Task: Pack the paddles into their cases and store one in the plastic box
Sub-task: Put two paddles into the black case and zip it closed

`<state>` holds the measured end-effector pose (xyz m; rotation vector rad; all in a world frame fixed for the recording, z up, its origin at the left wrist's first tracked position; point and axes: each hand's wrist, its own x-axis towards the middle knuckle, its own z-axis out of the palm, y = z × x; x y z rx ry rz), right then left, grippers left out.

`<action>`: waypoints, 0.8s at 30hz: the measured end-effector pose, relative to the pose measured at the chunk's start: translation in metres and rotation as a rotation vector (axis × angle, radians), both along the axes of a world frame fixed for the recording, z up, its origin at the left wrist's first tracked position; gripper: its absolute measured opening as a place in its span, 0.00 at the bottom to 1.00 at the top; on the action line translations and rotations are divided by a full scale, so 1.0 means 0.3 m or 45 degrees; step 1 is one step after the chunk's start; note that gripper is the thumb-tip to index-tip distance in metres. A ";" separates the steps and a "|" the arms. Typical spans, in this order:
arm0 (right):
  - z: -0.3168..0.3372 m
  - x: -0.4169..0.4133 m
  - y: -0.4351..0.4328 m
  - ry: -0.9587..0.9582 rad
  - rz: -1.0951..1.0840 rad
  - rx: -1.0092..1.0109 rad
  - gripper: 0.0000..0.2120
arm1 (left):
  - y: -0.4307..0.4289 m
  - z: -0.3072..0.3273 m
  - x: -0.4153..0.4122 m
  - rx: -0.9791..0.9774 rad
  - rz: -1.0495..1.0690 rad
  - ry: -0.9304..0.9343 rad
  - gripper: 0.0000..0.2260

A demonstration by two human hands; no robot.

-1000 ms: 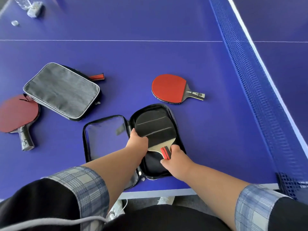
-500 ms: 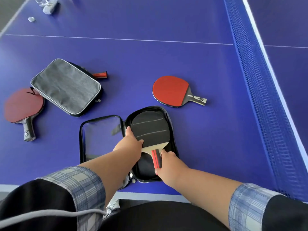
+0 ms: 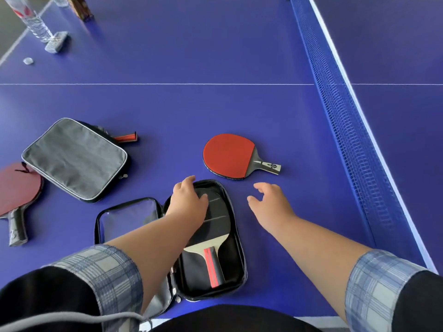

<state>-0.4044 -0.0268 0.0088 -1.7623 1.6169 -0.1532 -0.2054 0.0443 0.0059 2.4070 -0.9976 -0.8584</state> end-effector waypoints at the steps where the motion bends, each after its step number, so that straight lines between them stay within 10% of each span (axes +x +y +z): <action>1: 0.000 0.004 -0.051 0.027 -0.025 -0.054 0.23 | -0.047 -0.001 0.010 -0.021 -0.024 -0.071 0.29; 11: -0.101 0.029 -0.334 0.492 0.114 0.079 0.36 | -0.428 -0.104 0.043 0.464 -0.002 -0.042 0.30; 24: -0.080 -0.003 -0.226 0.269 0.095 -0.121 0.14 | -0.426 -0.086 0.086 -0.205 0.447 0.737 0.30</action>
